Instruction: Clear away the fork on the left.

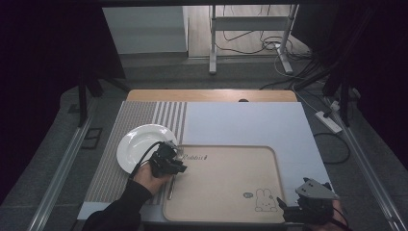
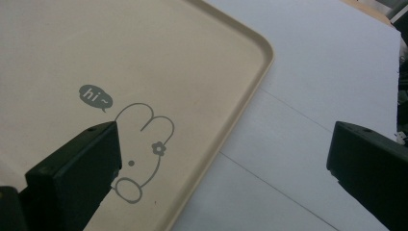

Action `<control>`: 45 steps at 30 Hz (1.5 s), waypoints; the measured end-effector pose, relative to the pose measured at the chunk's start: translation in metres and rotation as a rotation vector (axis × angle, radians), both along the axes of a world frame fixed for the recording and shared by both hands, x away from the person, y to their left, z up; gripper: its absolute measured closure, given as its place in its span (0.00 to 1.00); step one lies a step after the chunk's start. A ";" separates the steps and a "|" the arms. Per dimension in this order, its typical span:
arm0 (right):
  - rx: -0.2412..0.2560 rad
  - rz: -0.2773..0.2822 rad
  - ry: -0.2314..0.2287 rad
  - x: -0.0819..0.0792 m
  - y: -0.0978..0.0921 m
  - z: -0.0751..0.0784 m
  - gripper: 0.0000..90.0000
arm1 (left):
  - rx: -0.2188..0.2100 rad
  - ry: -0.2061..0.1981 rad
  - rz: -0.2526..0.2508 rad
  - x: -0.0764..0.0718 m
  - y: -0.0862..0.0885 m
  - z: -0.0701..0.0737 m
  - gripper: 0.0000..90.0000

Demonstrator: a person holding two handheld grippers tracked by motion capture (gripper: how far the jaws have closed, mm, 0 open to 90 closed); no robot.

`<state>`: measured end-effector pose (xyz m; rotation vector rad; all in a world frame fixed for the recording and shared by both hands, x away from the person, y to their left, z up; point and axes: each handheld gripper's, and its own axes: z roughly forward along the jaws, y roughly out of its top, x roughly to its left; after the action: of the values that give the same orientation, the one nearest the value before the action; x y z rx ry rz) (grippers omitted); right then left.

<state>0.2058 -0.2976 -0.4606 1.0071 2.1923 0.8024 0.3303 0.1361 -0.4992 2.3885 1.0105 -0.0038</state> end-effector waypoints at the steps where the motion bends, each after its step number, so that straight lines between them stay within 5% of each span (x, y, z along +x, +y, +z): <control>1: 0.000 0.000 0.000 0.000 0.000 0.000 0.00 | -0.007 -0.004 0.002 -0.001 0.000 0.000 0.75; 9: 0.001 0.000 -0.001 0.000 0.000 0.000 0.00 | -0.069 -0.071 -0.014 -0.006 0.006 0.007 0.45; 11: 0.002 -0.001 -0.002 0.000 0.000 0.000 0.00 | -0.080 -0.096 -0.012 -0.007 0.009 0.007 0.30; 14: 0.001 -0.001 0.000 0.000 0.000 0.000 0.00 | -0.093 -0.099 -0.013 -0.007 0.011 0.007 0.23; 18: 0.002 0.000 0.000 0.000 0.000 0.000 0.00 | -0.159 -0.051 -0.038 -0.006 0.016 0.006 0.03; 22: 0.002 0.000 -0.001 0.000 0.000 0.000 0.00 | -0.165 -0.040 -0.028 -0.005 0.020 0.003 0.01; 29: 0.003 0.001 -0.001 0.000 0.000 0.000 0.00 | -0.156 -0.081 -0.035 -0.007 0.022 0.002 0.00; 34: 0.005 -0.001 -0.001 0.000 -0.001 0.000 0.00 | -0.193 -0.151 0.012 -0.012 0.031 0.006 0.00; 45: 0.007 -0.004 0.000 0.000 -0.001 0.000 0.00 | -0.193 -0.233 0.056 -0.021 0.051 0.006 0.00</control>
<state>0.2058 -0.2985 -0.4602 1.0143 2.1882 0.8088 0.3089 0.1871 -0.4930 2.1285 0.9215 0.1851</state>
